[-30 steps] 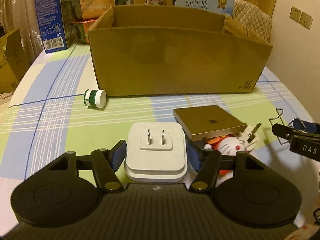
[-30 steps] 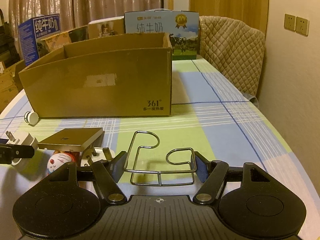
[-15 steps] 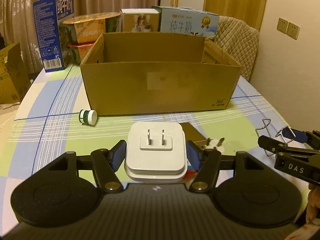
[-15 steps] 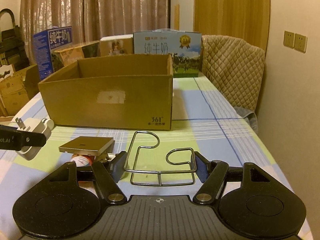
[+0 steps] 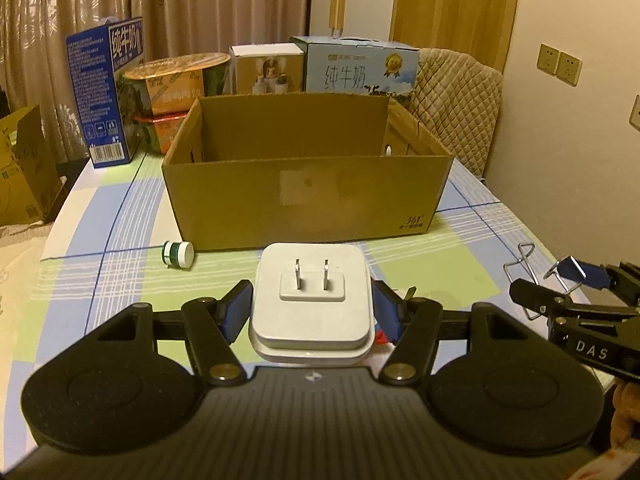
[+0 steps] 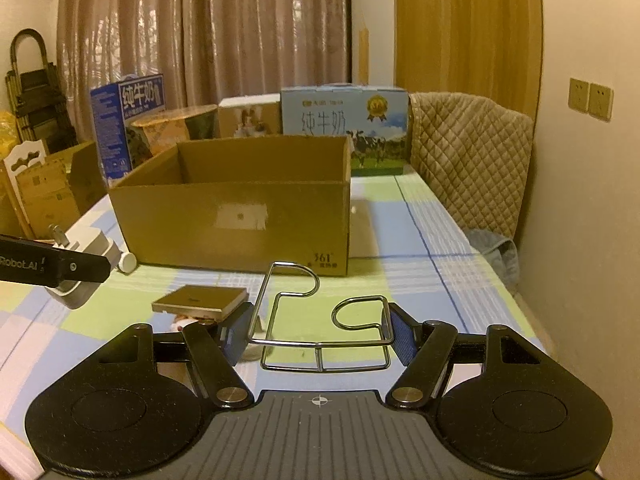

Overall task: Organize rigid objects
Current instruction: 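Carry the square plug with the left gripper while the right gripper carries the wire holder into the box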

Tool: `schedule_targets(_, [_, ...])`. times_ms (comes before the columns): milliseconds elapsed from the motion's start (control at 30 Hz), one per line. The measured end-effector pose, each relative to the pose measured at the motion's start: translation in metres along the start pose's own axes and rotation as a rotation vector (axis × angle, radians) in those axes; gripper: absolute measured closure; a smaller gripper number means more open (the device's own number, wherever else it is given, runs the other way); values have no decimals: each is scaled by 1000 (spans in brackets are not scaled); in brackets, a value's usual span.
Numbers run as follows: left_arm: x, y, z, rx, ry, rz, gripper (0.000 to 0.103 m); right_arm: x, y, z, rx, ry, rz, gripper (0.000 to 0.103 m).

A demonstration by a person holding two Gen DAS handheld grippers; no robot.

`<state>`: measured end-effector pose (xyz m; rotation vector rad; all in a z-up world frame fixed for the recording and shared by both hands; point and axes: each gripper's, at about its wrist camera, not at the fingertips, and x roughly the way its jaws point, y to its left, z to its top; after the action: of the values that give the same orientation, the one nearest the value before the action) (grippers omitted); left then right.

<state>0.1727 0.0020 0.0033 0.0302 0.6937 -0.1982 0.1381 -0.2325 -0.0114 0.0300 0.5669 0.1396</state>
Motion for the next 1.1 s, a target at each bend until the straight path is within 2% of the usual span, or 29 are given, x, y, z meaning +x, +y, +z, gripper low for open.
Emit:
schedule_targets(267, [-5,7,19,2,-7,-5,43,-4,-5,32,-27,-28,59,37])
schedule_targets(533, [8,20,57,26,-2,-24,43,18,-8,74,-31,-7,120,37])
schedule_targets(733, [30,33,99,41,5,-24,43,50,-9,118,-43,14,172,37])
schedule_targets(867, [49,48,129,24,2,-8,43,75,-7,145,-76,6,177,37])
schedule_targets(1100, [97,72,167,-22,30,11,43,133,-9,178,-56,61,180,37])
